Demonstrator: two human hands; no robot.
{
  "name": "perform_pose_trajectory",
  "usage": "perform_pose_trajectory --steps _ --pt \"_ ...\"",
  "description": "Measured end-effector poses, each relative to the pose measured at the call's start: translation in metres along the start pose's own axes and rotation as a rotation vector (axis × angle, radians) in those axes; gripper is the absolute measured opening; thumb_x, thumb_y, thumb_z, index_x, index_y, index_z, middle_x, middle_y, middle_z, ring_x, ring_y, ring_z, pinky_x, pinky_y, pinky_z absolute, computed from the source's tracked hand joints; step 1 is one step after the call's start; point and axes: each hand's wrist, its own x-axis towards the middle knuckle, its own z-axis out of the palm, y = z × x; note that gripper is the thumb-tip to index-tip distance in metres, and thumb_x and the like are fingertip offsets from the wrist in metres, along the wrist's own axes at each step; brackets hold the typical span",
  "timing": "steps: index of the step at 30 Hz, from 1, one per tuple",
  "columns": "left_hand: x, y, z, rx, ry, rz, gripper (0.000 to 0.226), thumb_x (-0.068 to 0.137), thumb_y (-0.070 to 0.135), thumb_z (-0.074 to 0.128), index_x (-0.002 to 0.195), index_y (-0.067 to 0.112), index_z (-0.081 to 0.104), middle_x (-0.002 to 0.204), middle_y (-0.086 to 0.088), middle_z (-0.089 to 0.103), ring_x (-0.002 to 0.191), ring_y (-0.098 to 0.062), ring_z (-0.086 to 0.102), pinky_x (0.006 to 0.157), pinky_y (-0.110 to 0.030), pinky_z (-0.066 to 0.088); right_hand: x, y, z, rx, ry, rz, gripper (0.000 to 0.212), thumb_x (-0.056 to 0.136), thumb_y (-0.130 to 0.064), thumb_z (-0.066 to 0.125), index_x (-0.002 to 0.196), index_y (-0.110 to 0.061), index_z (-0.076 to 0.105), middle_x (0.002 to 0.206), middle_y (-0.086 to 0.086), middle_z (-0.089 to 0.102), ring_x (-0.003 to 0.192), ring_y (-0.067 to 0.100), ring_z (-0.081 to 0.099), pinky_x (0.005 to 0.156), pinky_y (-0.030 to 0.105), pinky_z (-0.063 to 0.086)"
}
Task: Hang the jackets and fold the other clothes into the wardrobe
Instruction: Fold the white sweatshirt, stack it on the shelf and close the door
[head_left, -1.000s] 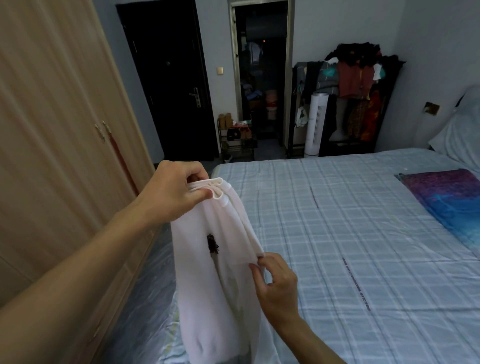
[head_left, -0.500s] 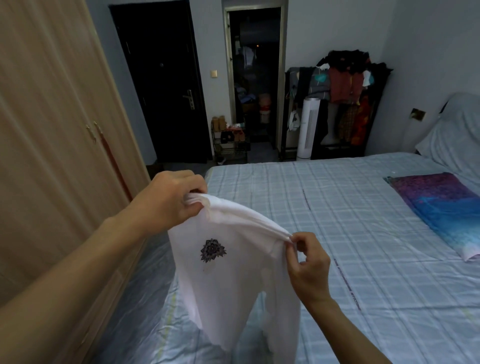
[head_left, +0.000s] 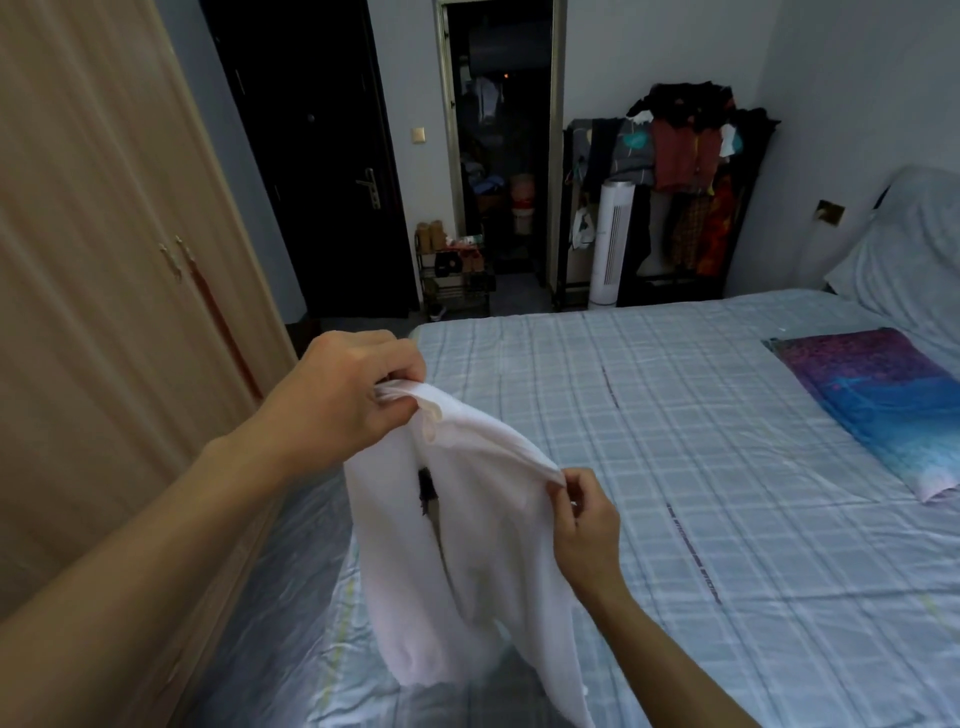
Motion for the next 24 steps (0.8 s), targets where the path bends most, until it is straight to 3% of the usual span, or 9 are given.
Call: perform_pose_trajectory --steps 4,8,11,13,18,24 --pt "-0.020 -0.022 -0.010 -0.002 -0.015 -0.027 0.019 0.072 0.005 0.083 0.084 0.015 0.072 0.077 0.006 0.066 0.066 -0.010 0.062 0.058 -0.031 0.052 0.019 -0.013 -0.016 -0.019 -0.012 -0.113 0.013 0.097 -0.016 0.059 0.084 -0.019 0.057 0.068 -0.001 0.056 0.059 0.009 0.050 0.058 0.016 0.038" --pt "-0.032 -0.040 -0.008 -0.038 -0.039 -0.009 0.020 0.071 0.010 0.086 0.086 0.015 0.075 0.076 0.007 0.068 0.065 -0.008 0.063 0.058 -0.028 0.051 0.041 -0.034 -0.030 -0.090 0.009 -0.197 0.012 0.095 -0.008 0.062 0.087 -0.017 0.061 0.076 -0.003 0.061 0.066 0.008 0.055 0.062 0.014 0.040" --pt "-0.028 -0.050 -0.009 -0.100 -0.031 0.016 0.013 0.078 0.027 0.079 0.084 0.017 0.075 0.075 0.008 0.068 0.065 -0.008 0.064 0.060 -0.024 0.047 0.056 -0.046 -0.039 -0.156 0.016 -0.271 0.011 0.095 -0.007 0.062 0.089 -0.016 0.063 0.081 -0.001 0.063 0.071 0.010 0.058 0.066 0.015 0.041" --pt "-0.021 -0.054 -0.009 -0.154 -0.030 -0.003 0.020 0.080 0.038 0.069 0.084 0.019 0.075 0.076 0.011 0.068 0.067 -0.007 0.065 0.061 -0.025 0.048 0.064 -0.051 -0.046 -0.178 0.013 -0.293 0.009 0.096 -0.008 0.060 0.091 -0.015 0.063 0.083 -0.001 0.064 0.075 0.013 0.060 0.068 0.017 0.043" --pt "-0.004 -0.068 0.005 -0.193 -0.037 -0.032 0.014 0.079 0.031 0.073 0.085 0.019 0.075 0.077 0.011 0.070 0.070 -0.008 0.066 0.061 -0.028 0.050 0.093 -0.049 -0.058 -0.189 -0.008 -0.366 0.011 0.096 -0.004 0.060 0.091 -0.013 0.064 0.087 -0.004 0.063 0.078 0.012 0.060 0.070 0.019 0.045" --pt "0.042 -0.101 0.056 -0.234 -0.043 -0.119 0.005 0.077 0.025 0.077 0.079 0.023 0.072 0.072 0.012 0.067 0.068 -0.006 0.065 0.059 -0.021 0.047 0.161 -0.015 -0.052 -0.214 -0.058 -0.345 0.011 0.094 -0.007 0.063 0.089 -0.016 0.066 0.087 -0.010 0.064 0.079 0.009 0.061 0.070 0.016 0.044"
